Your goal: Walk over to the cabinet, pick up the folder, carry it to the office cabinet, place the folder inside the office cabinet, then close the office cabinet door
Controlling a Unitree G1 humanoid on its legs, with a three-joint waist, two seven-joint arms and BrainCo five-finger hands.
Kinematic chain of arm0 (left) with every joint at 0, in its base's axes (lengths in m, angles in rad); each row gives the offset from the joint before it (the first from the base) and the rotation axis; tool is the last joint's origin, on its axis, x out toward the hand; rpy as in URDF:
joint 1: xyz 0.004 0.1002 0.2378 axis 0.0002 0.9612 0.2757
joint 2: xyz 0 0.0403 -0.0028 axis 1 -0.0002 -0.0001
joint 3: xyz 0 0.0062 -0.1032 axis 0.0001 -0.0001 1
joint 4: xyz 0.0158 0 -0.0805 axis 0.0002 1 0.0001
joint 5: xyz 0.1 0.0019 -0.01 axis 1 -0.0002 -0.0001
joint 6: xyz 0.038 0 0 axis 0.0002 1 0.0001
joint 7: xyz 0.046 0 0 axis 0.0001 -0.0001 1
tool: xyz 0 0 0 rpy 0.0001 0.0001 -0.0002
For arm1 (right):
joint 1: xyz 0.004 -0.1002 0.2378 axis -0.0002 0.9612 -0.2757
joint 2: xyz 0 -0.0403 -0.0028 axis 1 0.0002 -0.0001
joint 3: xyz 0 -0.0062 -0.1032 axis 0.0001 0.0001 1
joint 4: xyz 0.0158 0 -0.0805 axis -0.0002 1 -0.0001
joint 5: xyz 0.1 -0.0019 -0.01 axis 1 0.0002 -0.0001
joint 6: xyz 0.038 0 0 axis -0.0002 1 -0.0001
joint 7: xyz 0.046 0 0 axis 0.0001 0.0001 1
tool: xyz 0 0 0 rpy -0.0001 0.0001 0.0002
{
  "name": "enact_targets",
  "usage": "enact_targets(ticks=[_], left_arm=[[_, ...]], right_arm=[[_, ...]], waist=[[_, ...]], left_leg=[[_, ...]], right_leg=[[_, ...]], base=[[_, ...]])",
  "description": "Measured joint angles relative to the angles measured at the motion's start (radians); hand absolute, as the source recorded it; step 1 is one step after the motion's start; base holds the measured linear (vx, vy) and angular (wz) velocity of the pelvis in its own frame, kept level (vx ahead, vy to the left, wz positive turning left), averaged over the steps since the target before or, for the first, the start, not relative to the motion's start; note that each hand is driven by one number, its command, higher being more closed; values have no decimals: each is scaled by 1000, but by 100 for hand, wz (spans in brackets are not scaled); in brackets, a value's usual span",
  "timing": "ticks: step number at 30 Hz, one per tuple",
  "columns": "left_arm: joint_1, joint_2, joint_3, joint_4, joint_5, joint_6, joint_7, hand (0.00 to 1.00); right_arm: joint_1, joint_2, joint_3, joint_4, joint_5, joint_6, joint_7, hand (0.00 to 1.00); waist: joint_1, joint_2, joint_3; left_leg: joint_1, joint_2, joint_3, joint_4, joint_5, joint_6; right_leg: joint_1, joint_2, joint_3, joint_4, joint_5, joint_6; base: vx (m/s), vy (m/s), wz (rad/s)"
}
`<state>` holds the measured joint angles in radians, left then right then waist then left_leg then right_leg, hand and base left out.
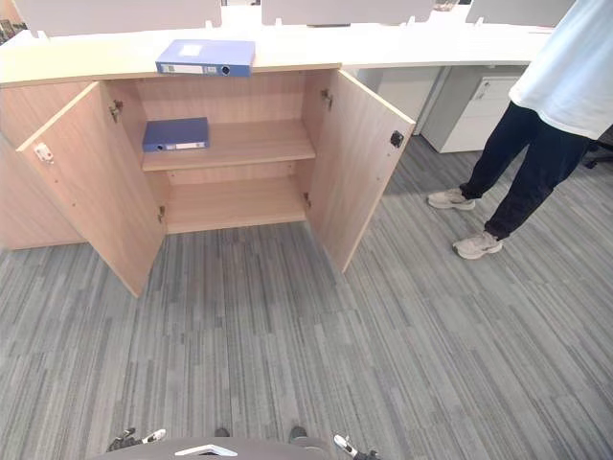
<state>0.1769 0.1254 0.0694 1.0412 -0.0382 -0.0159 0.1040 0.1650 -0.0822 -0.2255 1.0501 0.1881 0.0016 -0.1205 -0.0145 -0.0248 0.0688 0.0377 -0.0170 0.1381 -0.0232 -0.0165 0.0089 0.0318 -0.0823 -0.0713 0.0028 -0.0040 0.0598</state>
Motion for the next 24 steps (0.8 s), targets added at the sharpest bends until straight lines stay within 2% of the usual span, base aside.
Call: enact_targets(ticks=[2, 7, 14, 24], left_arm=[[-7, -4, 5, 1, 0, -6, 0, 0], [-35, -4, 12, 1, 2, -8, 0, 0], [-42, -4, 12, 2, 2, -14, 0, 0], [-46, -4, 15, 13, 2, -18, 1, 0]], right_arm=[[-19, -1, -17, 13, -43, 1, 0, 0], [-72, 0, -31, 27, -118, 2, 0, 0], [-89, 2, -34, 28, -138, 3, 0, 0], [-89, 1, -30, 28, -137, 3, 0, 0]], waist=[[-2, 6, 7], [0, -1, 40], [-1, -3, 41], [2, -9, 48]], left_leg=[[27, 0, 0, -42, 27, 3], [54, -2, 2, -54, 28, -3], [56, -2, 6, -55, 24, -9], [48, -1, 34, -64, 27, 2]], right_leg=[[14, 2, -11, -16, 15, 10], [43, 2, -29, -33, 17, 14], [43, 0, -34, -33, 17, 15], [34, -2, -37, -53, 8, 18]], base=[[149, -7, 6], [127, -7, 6], [-21, -10, -1], [-121, -22, -7]])
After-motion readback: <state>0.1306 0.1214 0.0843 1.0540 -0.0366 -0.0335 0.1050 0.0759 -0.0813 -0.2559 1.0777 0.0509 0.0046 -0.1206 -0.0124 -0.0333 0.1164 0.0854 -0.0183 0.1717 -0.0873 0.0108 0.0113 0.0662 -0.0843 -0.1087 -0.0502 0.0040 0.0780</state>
